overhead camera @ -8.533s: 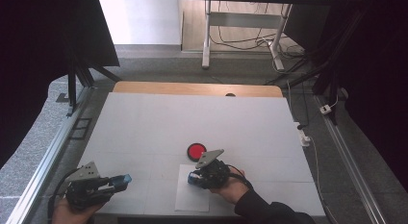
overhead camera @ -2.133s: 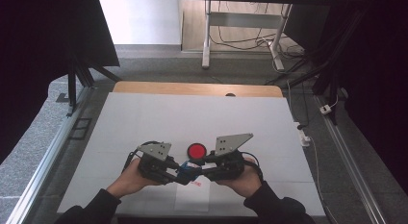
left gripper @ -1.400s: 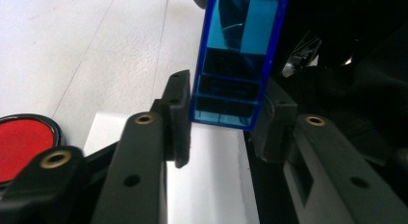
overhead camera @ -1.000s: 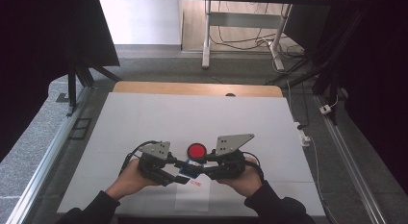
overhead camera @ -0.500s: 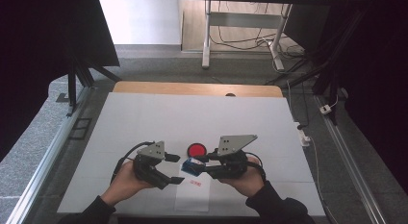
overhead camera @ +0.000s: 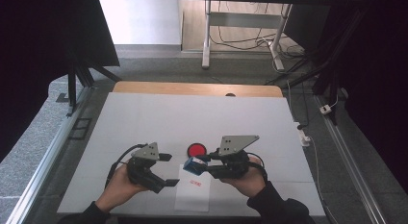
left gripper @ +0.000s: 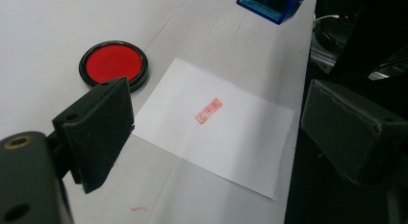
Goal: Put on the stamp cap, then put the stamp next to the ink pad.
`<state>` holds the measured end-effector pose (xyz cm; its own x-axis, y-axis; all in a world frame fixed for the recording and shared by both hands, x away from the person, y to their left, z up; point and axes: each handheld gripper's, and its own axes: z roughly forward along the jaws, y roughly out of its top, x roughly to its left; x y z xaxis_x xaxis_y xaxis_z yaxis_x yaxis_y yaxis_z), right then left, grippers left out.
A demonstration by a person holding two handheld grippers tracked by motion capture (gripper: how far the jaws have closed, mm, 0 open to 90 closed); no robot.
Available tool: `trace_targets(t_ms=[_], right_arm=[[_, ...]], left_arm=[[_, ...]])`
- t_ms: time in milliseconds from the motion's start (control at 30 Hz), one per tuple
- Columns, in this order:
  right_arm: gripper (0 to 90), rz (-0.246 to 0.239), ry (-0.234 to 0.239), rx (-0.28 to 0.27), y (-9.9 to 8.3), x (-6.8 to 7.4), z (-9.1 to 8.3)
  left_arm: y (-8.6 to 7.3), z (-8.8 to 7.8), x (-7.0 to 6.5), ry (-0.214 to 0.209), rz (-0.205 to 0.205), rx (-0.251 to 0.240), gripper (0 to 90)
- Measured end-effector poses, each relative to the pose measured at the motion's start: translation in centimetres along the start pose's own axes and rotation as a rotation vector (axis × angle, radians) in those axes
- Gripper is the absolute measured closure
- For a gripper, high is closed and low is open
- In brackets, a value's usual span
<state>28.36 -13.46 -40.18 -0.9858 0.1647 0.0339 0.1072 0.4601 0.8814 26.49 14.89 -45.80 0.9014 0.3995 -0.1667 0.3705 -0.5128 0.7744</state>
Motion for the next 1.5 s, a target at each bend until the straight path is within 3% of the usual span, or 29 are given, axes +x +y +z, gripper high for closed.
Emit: trace_targets(t_ms=[867, 1500], right_arm=[[71.6, 0.015, -0.051, 0.022, -0.4, -0.1, -0.2], [71.6, 0.028, -0.118, 0.058, -0.9, -0.6, -0.8]], left_arm=[[-4.0, -3.9, -1.6, 0.109, -0.137, -0.047, 1.2], [-7.6, -6.3, -2.1, 0.197, -0.217, -0.045, 0.0]])
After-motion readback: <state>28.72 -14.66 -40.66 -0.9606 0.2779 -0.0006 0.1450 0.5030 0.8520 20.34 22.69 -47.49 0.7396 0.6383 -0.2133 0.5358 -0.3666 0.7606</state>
